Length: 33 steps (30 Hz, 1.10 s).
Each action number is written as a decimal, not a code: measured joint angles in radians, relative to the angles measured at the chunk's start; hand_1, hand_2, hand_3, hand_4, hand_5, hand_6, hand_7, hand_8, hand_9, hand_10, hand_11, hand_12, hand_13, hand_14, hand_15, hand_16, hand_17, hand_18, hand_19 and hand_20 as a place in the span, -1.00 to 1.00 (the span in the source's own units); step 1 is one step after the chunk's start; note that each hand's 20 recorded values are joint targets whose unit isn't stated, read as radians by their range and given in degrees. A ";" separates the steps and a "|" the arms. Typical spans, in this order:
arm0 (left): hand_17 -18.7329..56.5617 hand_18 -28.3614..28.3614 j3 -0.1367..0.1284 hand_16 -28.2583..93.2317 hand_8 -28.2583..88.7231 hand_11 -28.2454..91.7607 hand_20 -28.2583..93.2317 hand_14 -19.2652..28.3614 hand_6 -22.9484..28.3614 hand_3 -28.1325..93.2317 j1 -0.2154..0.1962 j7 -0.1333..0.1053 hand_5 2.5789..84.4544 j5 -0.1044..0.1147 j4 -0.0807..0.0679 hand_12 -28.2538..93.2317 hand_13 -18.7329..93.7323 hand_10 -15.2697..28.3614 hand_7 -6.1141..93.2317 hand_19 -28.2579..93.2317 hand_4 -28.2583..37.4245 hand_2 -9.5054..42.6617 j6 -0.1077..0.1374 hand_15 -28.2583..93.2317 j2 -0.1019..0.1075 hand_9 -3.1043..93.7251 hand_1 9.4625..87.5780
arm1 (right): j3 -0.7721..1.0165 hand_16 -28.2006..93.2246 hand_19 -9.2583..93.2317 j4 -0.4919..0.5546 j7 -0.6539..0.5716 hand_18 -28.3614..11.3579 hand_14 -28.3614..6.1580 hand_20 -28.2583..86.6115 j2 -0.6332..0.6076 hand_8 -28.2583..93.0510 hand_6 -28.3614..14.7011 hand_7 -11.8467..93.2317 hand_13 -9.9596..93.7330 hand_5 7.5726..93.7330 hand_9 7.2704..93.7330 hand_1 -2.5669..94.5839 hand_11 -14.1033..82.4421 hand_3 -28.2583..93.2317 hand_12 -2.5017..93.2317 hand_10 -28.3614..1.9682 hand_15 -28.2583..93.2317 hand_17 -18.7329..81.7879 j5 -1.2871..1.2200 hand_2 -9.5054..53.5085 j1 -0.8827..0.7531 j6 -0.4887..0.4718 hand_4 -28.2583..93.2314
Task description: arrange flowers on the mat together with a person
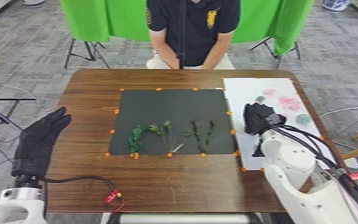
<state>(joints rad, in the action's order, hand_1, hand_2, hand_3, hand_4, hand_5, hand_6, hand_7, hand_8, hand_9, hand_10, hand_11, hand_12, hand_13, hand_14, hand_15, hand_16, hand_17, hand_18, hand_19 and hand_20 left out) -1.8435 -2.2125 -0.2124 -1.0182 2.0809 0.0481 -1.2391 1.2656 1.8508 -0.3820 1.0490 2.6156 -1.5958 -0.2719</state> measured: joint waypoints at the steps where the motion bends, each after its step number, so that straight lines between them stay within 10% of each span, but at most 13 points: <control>1: -0.35 0.34 -0.002 -0.52 -0.60 -0.32 -0.31 0.44 0.16 0.55 0.000 0.000 0.12 0.000 0.000 -0.33 -0.12 0.40 -0.75 -0.47 -0.88 -0.51 0.000 -0.41 0.000 -0.02 -0.64 | 0.000 -0.27 1.00 0.002 0.002 0.16 0.64 0.04 -0.002 -0.37 0.17 -0.47 1.00 0.81 1.00 1.00 -0.28 -0.97 -0.43 0.22 0.50 0.91 -0.006 -1.00 0.001 0.005 0.20; 13: -0.35 0.33 -0.015 -0.52 -0.60 -0.32 -0.31 0.43 0.16 0.55 -0.002 -0.004 0.12 0.002 0.000 -0.33 -0.13 0.39 -0.75 -0.47 -0.90 -0.49 0.007 -0.41 0.004 -0.03 -0.66 | -0.107 -0.27 1.00 0.063 0.104 0.09 0.67 0.17 -0.037 -0.37 0.20 -0.47 1.00 0.83 1.00 1.00 -0.23 -0.99 -0.43 0.23 0.55 0.91 -0.069 -1.00 0.201 0.084 0.22; 23: -0.34 0.32 -0.012 -0.53 -0.61 -0.32 -0.30 0.40 0.16 0.49 -0.005 -0.017 0.08 0.026 -0.016 -0.36 -0.14 0.38 -0.77 -0.47 -1.00 0.35 0.047 -0.41 0.010 -0.04 -0.86 | -0.336 -0.26 1.00 -0.100 0.337 0.04 0.69 0.26 0.141 -0.38 0.22 -0.44 1.00 0.85 1.00 1.00 -0.22 -1.00 -0.42 0.24 0.58 0.91 -0.047 -1.00 0.464 0.099 0.20; 33: -0.33 0.29 0.033 -0.54 -0.61 -0.32 -0.30 0.35 0.14 0.50 0.024 -0.015 -0.01 0.039 -0.043 -0.39 -0.16 0.31 -0.78 -0.48 -1.00 0.50 0.077 -0.42 0.013 -0.11 -0.85 | -0.442 -0.26 1.00 -0.222 0.461 0.02 0.69 0.31 0.400 -0.36 0.20 -0.41 1.00 0.87 1.00 1.00 -0.19 -1.00 -0.41 0.19 0.60 0.92 0.116 -1.00 0.494 0.099 0.19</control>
<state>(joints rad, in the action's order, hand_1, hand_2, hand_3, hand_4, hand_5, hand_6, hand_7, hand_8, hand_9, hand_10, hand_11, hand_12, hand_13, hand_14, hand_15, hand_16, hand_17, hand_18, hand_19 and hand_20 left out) -1.8100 -2.1887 -0.2278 -0.9797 2.0381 0.1254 -1.2257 0.8235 1.6286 0.0791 1.4488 2.7314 -1.1020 -0.1724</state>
